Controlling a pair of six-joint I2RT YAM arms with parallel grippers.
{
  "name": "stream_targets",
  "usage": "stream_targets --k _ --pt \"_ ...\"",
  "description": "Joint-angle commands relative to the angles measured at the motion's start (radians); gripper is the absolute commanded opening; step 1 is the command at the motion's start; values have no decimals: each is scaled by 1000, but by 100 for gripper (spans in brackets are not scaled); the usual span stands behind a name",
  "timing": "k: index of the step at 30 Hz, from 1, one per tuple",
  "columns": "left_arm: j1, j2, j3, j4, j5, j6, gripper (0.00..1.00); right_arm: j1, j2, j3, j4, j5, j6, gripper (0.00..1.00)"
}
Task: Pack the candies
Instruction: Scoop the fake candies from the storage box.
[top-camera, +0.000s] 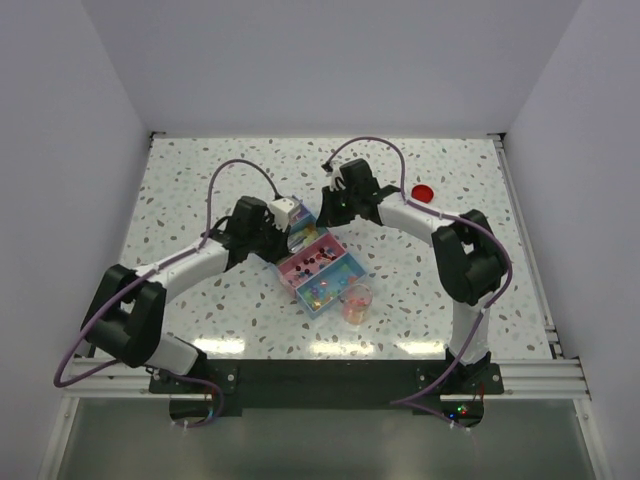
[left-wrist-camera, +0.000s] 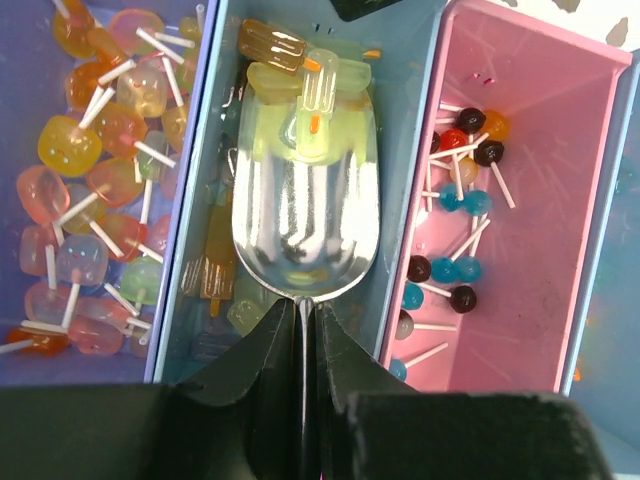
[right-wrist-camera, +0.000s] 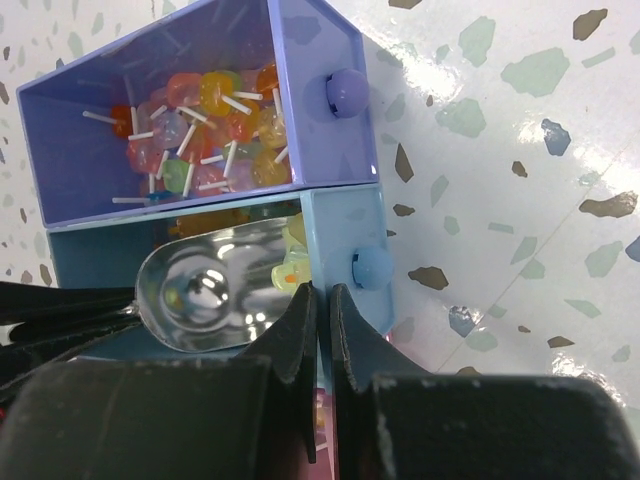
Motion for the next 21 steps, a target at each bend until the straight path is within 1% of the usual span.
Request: stream_targets --k 1,9,12,18,21 --pt "10 -63 -67 279 177 -72 0 20 64 -57 -10 -34 56 0" --pt "24 -143 -138 352 165 -69 0 18 58 -48 -30 -8 28 0" --pt "24 -107 -120 408 185 -93 0 18 64 -43 -17 -17 36 0" --pt "6 -31 -74 356 178 -84 0 20 56 -40 -13 -23 45 0" --pt "3 -14 -104 397 187 -89 0 20 53 -41 -14 -23 44 0"
